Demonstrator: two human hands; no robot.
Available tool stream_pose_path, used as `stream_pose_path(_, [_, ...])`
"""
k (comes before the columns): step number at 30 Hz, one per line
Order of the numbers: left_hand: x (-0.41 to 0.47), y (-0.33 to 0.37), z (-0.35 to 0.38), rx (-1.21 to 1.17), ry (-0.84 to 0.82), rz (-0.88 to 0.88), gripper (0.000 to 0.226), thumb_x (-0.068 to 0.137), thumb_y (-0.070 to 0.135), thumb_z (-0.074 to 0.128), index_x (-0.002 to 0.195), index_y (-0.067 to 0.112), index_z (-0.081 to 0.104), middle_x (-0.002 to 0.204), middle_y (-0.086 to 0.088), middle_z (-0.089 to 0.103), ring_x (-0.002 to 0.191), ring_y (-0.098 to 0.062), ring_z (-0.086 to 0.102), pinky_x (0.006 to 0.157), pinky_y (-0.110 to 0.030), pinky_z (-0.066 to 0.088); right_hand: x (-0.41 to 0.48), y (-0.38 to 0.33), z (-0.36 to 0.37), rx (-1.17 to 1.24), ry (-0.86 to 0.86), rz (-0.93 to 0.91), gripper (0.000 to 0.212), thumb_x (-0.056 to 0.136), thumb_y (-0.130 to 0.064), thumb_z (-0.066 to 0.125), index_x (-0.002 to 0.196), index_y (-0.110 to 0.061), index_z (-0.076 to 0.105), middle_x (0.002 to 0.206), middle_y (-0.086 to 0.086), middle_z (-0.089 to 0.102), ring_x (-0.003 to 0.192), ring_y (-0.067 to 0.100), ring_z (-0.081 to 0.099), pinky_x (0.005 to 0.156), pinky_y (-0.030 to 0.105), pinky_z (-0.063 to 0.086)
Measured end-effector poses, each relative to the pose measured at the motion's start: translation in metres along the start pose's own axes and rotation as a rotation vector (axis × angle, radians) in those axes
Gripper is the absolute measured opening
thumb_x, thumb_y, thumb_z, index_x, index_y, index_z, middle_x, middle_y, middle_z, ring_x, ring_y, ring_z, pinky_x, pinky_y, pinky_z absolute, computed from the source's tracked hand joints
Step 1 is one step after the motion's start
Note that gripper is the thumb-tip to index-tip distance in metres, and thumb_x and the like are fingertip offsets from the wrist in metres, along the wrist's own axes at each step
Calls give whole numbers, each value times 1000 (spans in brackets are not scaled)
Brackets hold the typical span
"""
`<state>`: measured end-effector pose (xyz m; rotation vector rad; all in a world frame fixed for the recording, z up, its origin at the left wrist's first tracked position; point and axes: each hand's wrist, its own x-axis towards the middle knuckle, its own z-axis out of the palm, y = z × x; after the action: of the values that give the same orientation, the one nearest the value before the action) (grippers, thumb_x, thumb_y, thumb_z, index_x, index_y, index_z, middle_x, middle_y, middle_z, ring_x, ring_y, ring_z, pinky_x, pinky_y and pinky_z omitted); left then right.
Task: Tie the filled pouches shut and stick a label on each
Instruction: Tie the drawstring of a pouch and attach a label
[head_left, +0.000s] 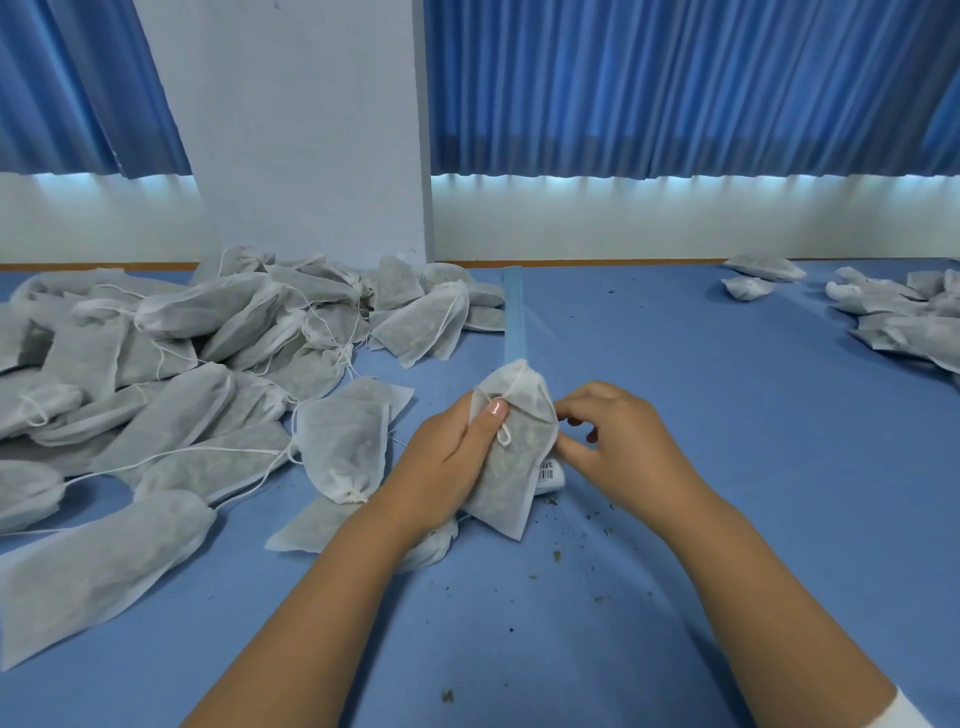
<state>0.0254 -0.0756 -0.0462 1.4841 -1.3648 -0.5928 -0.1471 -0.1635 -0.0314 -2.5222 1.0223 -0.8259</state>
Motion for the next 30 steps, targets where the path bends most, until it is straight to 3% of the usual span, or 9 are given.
stream_pose_path(6, [-1, 1, -1, -44, -10, -6, 41, 100, 51, 40, 91, 18, 62, 89, 17, 68, 82, 2, 61, 70, -8, 43, -1, -3, -3, -1, 48, -16, 16, 89, -23, 69, 103, -18, 76, 99, -2, 62, 95, 13, 56, 85, 29, 48])
stream_pose_path(10, [-1, 3, -3, -184, -7, -89, 31, 101, 50, 44, 97, 34, 70, 101, 19, 72, 96, 4, 66, 74, -8, 46, -2, -5, -4, -14, 82, -40, 9, 87, -21, 71, 95, -20, 76, 85, -8, 62, 83, 10, 56, 80, 32, 50])
stream_pose_path(19, [-5, 16, -4, -314, 2, -166, 28, 101, 50, 45, 93, 49, 71, 98, 25, 73, 90, 11, 66, 64, -1, 44, -2, -5, -4, -19, 101, -14, 8, 84, -27, 73, 92, -26, 73, 87, -11, 61, 87, 9, 57, 77, 34, 51])
stream_pose_path(30, [-5, 19, -4, -364, -5, -198, 31, 102, 47, 46, 93, 41, 75, 97, 22, 74, 88, 9, 68, 62, -2, 45, -3, -6, -6, 59, 62, 47, 12, 81, -25, 76, 83, -30, 65, 84, -18, 51, 79, 0, 53, 75, 26, 48])
